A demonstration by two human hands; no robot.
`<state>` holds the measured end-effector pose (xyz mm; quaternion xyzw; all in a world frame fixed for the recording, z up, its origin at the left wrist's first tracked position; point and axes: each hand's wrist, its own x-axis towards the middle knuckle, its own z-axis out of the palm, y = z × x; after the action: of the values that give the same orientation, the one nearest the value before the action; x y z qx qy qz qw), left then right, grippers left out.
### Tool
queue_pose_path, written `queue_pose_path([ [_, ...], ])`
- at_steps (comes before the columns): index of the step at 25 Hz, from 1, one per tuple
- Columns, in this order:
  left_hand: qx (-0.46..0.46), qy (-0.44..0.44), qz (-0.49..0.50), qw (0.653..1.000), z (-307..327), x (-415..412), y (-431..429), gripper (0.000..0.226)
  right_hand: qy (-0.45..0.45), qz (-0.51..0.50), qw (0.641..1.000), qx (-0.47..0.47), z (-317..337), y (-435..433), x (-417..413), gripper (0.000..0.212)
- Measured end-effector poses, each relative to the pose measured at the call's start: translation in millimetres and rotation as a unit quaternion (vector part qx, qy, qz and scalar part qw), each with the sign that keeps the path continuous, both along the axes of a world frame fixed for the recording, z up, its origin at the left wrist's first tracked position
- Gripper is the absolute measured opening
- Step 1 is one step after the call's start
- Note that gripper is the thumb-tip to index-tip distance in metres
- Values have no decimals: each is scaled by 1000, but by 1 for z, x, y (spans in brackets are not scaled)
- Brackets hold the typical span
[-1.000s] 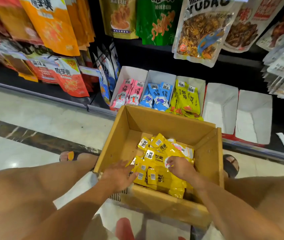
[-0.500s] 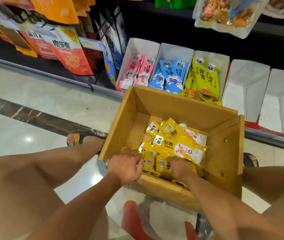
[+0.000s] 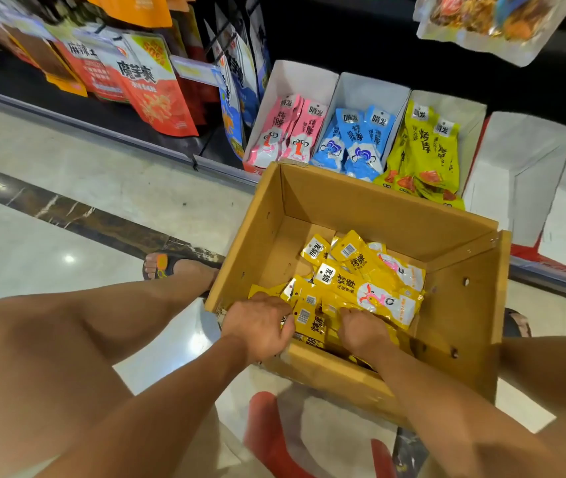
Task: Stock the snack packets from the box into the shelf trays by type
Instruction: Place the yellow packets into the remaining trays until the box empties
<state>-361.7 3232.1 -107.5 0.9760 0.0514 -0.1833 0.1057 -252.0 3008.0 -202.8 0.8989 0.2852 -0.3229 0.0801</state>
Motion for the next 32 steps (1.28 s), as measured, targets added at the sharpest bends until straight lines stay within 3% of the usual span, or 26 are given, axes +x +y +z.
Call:
queue_pose_path([
  [6, 3, 5, -3, 1000, 5, 1, -1, 54, 17, -75, 995, 71, 18, -16, 8, 26],
  [9, -5, 62, -4, 998, 12, 3, 0, 68, 34, -140, 982, 120, 35, -24, 19, 27],
  [11, -42, 134, 7, 990, 19, 7, 0, 84, 23, -172, 976, 134, 53, -25, 32, 18],
  [14, -144, 162, 59, 974, 38, 13, -1, 95, -11, -210, 961, 176, 89, -21, 54, 15],
  [16, -265, 149, 141, 942, 59, 18, -5, 85, -26, -265, 934, 239, 112, -17, 68, 22],
  [19, -452, 127, 259, 844, 84, 27, -12, 73, 1, -332, 878, 344, 144, -1, 82, 28],
  [23, -537, 95, 289, 787, 82, 41, -16, 68, 175, -459, 736, 466, 197, 35, 74, 30],
  [27, -618, 57, 287, 729, 77, 47, -17, 34, 278, -417, 712, 492, 217, 61, 60, 31],
  [32, -553, -40, 318, 769, 67, 53, -9, 14, 279, -414, 720, 481, 197, 69, 61, 26],
])
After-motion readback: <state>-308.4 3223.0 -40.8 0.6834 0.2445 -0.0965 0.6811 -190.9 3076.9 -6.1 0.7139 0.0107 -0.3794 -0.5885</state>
